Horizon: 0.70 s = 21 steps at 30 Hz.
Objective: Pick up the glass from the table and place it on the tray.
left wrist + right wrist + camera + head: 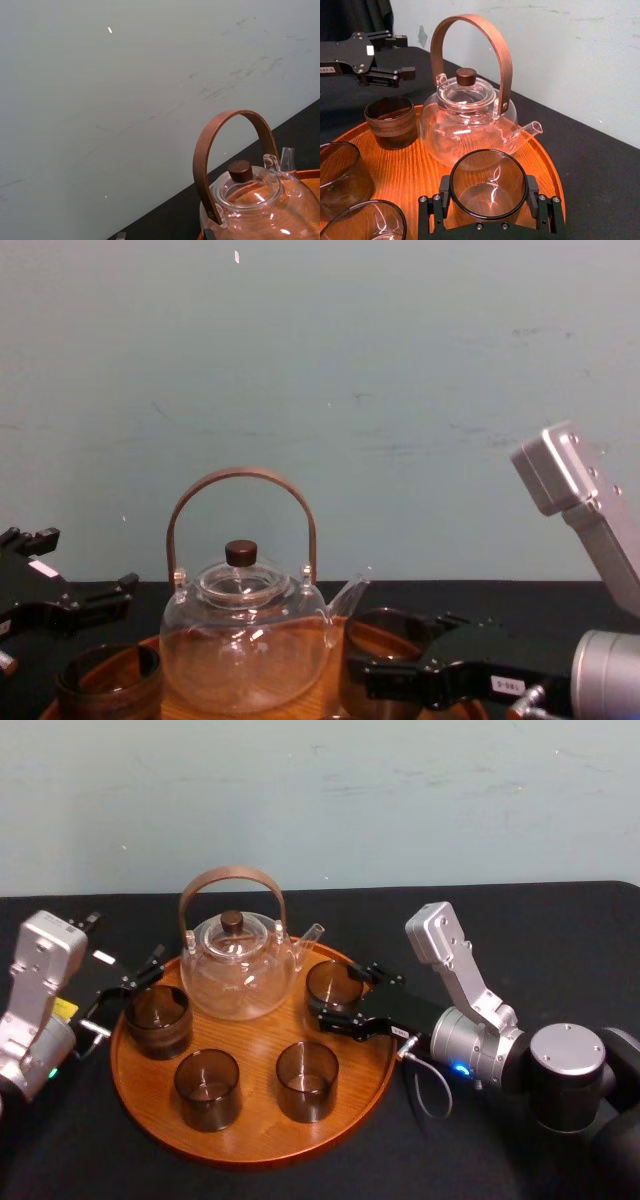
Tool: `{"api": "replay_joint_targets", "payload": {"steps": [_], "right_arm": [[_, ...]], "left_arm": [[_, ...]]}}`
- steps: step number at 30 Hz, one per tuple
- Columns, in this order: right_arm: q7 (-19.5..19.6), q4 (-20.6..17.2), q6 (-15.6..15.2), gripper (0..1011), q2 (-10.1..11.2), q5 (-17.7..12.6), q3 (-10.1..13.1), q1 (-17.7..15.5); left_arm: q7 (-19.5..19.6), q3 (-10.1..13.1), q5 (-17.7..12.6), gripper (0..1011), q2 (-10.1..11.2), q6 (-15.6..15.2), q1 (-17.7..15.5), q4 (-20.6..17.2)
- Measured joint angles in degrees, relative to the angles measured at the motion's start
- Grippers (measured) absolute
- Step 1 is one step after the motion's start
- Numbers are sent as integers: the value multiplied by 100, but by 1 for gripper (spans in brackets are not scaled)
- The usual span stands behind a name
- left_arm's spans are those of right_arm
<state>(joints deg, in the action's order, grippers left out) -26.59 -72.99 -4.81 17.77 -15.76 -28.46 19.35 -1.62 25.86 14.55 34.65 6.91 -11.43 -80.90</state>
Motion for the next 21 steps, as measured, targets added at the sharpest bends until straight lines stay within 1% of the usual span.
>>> {"api": "replay_joint_targets", "payload": {"steps": [7,21], "right_arm": [[-13,110,-6,900,-21,18,6,20],[13,132,-26,900,-23,83,10,4]], "left_arm": [[0,0,0,1001,0,0,0,0],[0,0,0,1001,0,0,0,0]]}}
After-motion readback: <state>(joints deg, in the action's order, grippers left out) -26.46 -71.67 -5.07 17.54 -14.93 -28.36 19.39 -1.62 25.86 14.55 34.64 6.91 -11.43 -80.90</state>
